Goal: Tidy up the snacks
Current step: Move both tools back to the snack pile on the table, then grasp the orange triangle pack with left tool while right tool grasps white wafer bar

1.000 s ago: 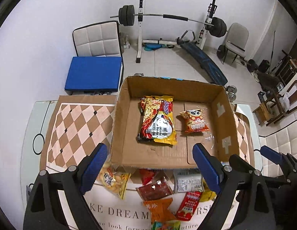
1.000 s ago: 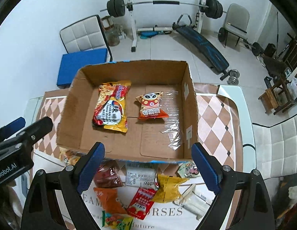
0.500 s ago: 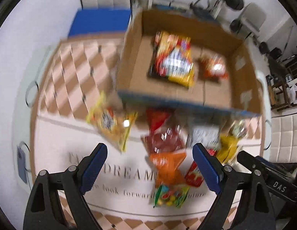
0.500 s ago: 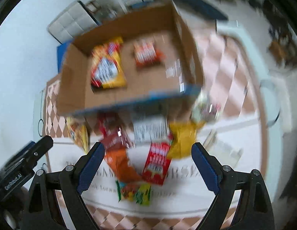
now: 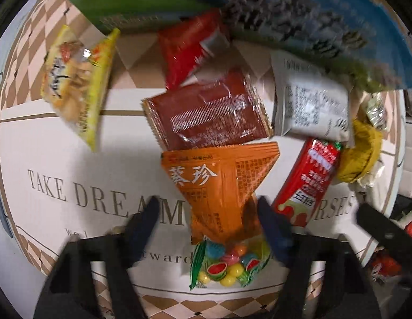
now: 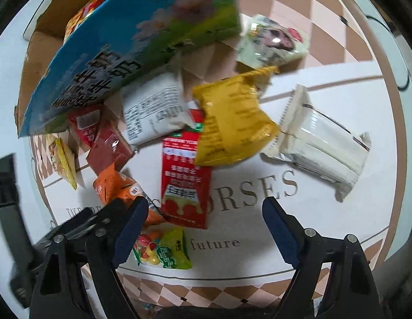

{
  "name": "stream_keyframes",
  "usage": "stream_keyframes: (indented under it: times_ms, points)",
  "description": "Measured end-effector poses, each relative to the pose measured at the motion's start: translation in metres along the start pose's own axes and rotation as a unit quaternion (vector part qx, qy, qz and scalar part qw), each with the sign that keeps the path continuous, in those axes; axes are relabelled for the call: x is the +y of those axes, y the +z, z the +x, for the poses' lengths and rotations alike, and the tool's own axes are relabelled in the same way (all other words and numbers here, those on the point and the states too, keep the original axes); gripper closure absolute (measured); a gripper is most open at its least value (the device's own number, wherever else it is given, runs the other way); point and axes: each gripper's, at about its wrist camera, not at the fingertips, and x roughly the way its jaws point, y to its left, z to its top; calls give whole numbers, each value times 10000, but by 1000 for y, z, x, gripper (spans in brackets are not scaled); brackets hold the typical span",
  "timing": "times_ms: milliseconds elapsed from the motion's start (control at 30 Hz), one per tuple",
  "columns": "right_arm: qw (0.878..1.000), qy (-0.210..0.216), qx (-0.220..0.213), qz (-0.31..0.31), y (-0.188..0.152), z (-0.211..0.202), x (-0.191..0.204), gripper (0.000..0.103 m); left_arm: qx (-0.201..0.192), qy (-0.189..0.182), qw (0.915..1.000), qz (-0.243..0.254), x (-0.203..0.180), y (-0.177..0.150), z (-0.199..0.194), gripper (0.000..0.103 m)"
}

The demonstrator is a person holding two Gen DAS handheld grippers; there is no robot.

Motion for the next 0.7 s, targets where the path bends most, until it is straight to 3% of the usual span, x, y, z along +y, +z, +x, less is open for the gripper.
stream_keyframes:
  times_ms: [100,167,233,300,467,600,667,700]
  points:
    - [9998,61,-88,186,4,-6,-14,13,-95,-16,9999,108,-5,-3,-1,56]
    - [9996,-24,-179,202,6,-13,-21,13,-138,117,9996,198,-8,-5,-5,58]
    - [9991,-328,-264,17,12,-19,-28,13,-186,185,9994,221,-10,-7,-8,59]
    - [9944,-937,-145,-463,19,-18,-33,13,-185,194,9994,197,-11,-7,-8,59]
    - [9691,-1965,96,-1486,31,4,-36,13,-240,336,9989,229,-14,-5,-9,57]
    - [9505,-2362,149,-2014,40,26,-32,13,-235,359,9988,217,-16,-5,-7,56]
    - [9491,-2382,146,-2057,46,33,-32,15,-213,322,9991,181,-14,-4,-6,55]
    - [9545,-2281,214,-1911,49,36,-36,24,-195,281,9993,152,-12,-3,-5,55]
